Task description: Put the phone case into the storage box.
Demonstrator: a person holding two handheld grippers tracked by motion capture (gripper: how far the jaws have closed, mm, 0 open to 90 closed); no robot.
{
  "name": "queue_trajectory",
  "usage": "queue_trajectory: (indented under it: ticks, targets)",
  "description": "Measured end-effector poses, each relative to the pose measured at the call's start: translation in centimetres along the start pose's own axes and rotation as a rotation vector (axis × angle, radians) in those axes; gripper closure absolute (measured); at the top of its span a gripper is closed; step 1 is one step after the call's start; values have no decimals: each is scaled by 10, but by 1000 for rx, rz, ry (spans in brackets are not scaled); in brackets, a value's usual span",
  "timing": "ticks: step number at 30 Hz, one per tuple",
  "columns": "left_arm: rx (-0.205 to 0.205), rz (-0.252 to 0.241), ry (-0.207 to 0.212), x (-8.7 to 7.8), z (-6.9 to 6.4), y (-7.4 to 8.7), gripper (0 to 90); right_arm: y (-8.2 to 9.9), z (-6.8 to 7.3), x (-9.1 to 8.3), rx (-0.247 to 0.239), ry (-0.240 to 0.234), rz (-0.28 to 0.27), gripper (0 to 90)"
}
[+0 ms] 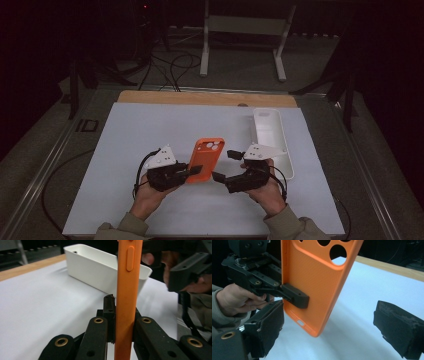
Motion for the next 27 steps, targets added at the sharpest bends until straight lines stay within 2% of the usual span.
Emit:
queue_trajectory:
  ticks: [1, 6, 7, 22, 27]
  targets:
    - [-5, -10, -22, -1, 2, -1, 854, -1, 0, -1, 0, 6, -8, 97]
    - [-11, -26, -60, -4, 4, -1, 854, -3, 0, -1, 3, 13, -8, 96]
    - [-14, -31, -83, -5, 6, -2, 854, -3, 0, -1, 5, 13, -12, 96]
    - [-16, -54, -143, -7, 8, -3, 854, -4, 1, 0, 7, 13, -19, 94]
    - [-12, -63, -180, -10, 9, -6, 853, -5, 2, 0, 6, 14, -19, 94]
Point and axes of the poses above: each handheld gripper's, and its own axes: x roughly forward along the jaws, y roughly out of its underside, z roughly to its left, the point moved 5 cm from there along x, roughly forward along the jaws, and after that the axes turned 4 degrees about -y, right-handed, at the moved point
